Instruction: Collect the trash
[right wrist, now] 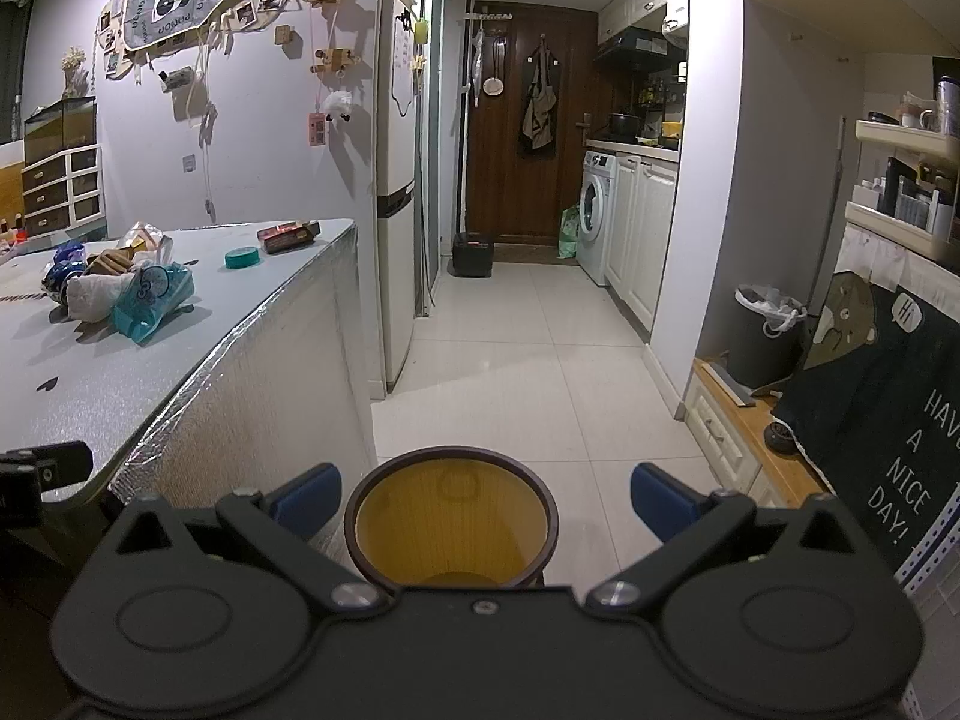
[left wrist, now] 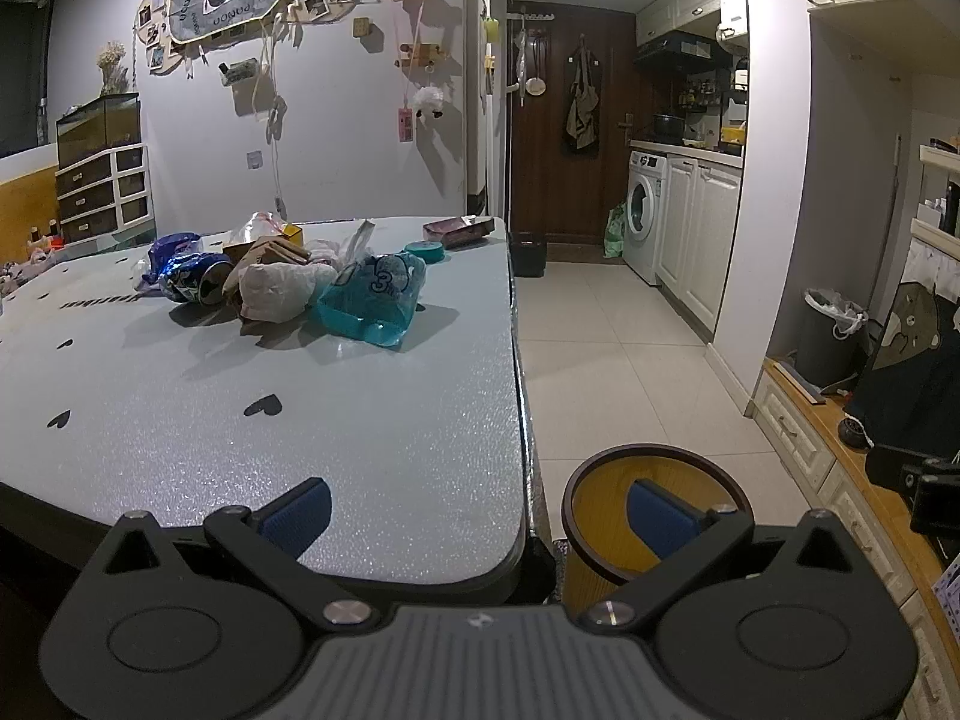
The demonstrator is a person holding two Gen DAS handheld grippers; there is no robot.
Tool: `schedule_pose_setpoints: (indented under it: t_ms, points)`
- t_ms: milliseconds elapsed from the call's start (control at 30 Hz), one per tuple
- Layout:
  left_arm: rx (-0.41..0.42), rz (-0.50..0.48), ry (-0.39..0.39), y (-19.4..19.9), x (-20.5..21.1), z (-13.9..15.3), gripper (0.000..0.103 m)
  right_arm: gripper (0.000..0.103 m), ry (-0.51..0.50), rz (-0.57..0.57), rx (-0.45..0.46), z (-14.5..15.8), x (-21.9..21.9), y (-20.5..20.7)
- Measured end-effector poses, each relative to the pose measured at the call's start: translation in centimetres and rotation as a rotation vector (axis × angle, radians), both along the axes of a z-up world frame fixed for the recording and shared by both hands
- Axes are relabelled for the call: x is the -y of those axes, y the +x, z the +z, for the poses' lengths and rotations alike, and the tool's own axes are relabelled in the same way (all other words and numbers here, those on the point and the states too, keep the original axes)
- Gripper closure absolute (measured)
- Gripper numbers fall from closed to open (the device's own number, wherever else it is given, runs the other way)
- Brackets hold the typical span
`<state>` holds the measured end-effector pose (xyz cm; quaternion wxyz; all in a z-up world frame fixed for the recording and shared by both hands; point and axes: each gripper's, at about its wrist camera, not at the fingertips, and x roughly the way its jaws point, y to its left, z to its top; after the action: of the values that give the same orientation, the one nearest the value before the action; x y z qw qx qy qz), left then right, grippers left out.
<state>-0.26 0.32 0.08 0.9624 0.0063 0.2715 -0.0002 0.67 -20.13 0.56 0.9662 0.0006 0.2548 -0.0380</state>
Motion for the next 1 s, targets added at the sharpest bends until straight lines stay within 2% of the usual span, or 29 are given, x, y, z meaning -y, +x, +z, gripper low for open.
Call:
schedule_pose_setpoints:
  t_ms: [633, 1000]
  points:
    - [0.008, 0.002, 0.007, 0.6, 0.2, 0.2, 0.000, 0.000, 0.003, 0.001, 0.001, -0.3, 0.2, 0.5]
    - [0.049, 0.054, 0.025, 4.4, -1.5, 1.4, 0.000, 0.000, 0.018, 0.046, 0.112, 0.5, -0.1, 3.9]
